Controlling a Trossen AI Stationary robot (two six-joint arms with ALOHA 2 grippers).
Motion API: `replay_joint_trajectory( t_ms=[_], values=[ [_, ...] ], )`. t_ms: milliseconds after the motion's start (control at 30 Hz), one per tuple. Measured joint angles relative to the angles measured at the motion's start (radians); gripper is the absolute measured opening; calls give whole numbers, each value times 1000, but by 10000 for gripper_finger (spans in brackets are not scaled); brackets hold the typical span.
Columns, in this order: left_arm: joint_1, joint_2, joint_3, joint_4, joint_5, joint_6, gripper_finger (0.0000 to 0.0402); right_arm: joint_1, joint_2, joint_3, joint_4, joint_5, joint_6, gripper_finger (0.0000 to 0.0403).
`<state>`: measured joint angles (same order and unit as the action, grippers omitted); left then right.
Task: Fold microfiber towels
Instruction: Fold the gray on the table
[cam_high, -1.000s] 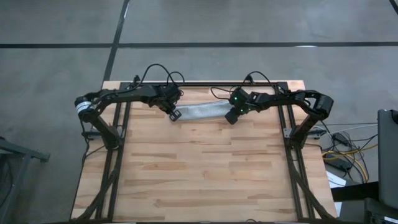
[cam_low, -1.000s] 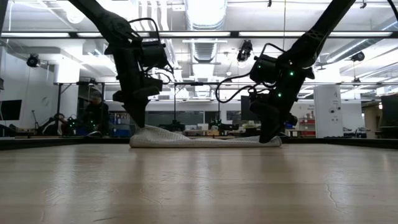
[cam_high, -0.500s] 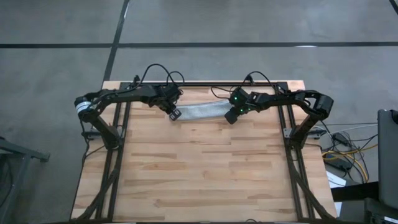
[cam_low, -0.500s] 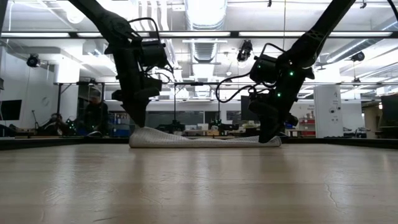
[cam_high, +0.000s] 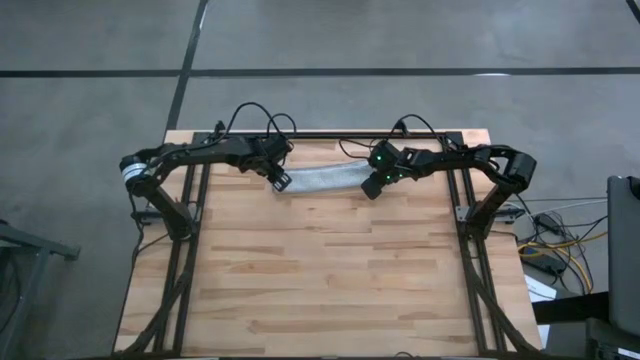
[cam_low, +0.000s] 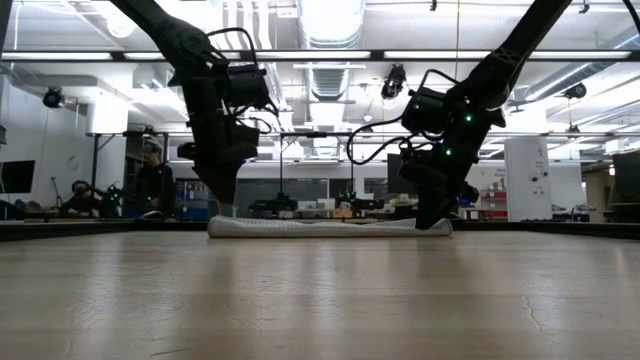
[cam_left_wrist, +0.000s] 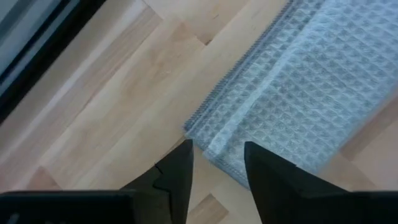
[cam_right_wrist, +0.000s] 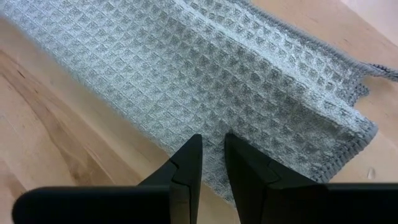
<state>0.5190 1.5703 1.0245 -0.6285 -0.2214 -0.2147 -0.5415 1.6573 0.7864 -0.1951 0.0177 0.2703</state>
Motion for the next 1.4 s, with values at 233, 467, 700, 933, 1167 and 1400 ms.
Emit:
replay_joint_trajectory(
  t_ms=[233, 467, 700, 933, 1167, 1400],
  values=[
    [-10, 0, 0, 0, 234, -25, 151, 0, 0, 2, 0, 8, 11, 78],
    [-49, -1, 0, 0, 228, 46, 151, 7, 0, 43, -8, 9, -112, 87],
    [-58, -1, 0, 0, 223, 47, 151, 14, -6, 106, -49, 8, -113, 91],
    [-58, -2, 0, 0, 191, -107, 151, 14, -66, 201, -195, 8, -89, 90],
    [-58, -2, 0, 11, 159, -353, 151, 14, -150, 261, -248, 8, -15, 88],
    [-55, -2, 0, 8, 156, -551, 151, 14, -211, 277, -250, 8, -29, 80]
  ],
)
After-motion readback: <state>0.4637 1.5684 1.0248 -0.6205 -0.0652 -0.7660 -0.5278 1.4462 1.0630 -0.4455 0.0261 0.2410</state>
